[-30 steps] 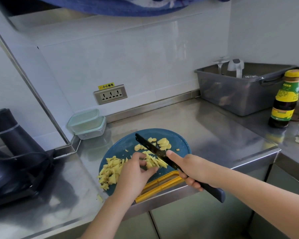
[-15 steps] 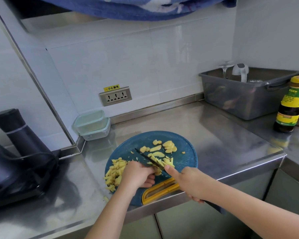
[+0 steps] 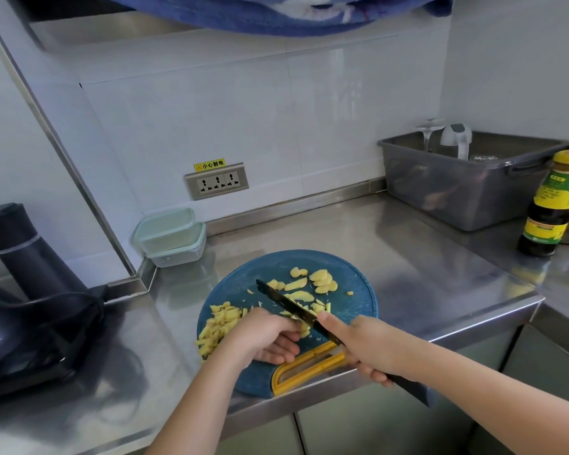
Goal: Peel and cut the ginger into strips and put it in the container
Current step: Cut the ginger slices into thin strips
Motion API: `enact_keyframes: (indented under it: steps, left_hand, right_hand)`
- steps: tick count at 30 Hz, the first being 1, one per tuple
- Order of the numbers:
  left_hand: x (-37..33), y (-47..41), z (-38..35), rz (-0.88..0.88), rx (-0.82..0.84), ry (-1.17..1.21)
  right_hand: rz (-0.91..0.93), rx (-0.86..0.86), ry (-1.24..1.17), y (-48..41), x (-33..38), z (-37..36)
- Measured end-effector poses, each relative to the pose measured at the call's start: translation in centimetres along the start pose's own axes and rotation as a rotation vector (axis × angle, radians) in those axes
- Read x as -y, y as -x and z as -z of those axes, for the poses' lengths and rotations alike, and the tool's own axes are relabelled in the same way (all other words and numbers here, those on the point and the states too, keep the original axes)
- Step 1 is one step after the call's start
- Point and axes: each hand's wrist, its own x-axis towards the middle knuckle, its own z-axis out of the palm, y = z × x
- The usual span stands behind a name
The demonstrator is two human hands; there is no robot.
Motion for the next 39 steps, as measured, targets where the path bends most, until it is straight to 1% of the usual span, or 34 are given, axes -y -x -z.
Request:
enact_keyframes:
  steps: [7, 11, 13, 15, 19, 23, 25, 29, 33, 39]
  left_hand:
    - [0.8, -0.2, -0.1, -0.074, -0.014, 0.026]
    - [1.0, -0.2, -0.3, -0.095, -0.027, 0.043]
    - [0.8, -0.1, -0.3, -0.092, -0.017, 0.029]
    - [0.7, -0.1, -0.2, -0.086, -0.004, 0.001]
    - [0.4, -0.2, 0.2, -0.069, 0.054, -0.029]
    - [0.5, -0.3, 0.4, -0.08, 0.076, -0.03]
    - [0.6, -0.4, 0.4, -0.085, 0.081, -0.039]
    - [0.5, -0.6, 0.6, -0.094, 0.116, -0.063]
    - [0.4, -0.8, 0.9, -0.1, 0.158, -0.121]
    - [0.2, -1.4, 1.2, -0.11, 0.205, -0.159]
  right_hand:
    - [-0.063, 0.018, -0.055, 0.1, 0.6, -0.2]
    - [-0.071, -0.039, 0.006, 0.1, 0.8, -0.4]
    - [-0.081, -0.042, 0.025, 0.1, 1.0, -0.4]
    - [-0.095, -0.008, 0.014, 0.0, 1.3, -0.3]
    - [-0.132, 0.086, -0.104, 0.2, 1.6, 0.5]
    - [-0.141, 0.095, -0.094, -0.2, 1.3, 0.6]
    - [-0.133, 0.113, -0.131, -0.6, 0.9, 0.6]
    - [-0.166, 0.19, -0.227, -0.8, 0.4, 1.2]
    - [-0.151, 0.263, -0.281, -1.0, 0.3, 1.7]
    - [-0.193, 0.335, -0.292, -1.3, 0.7, 2.6]
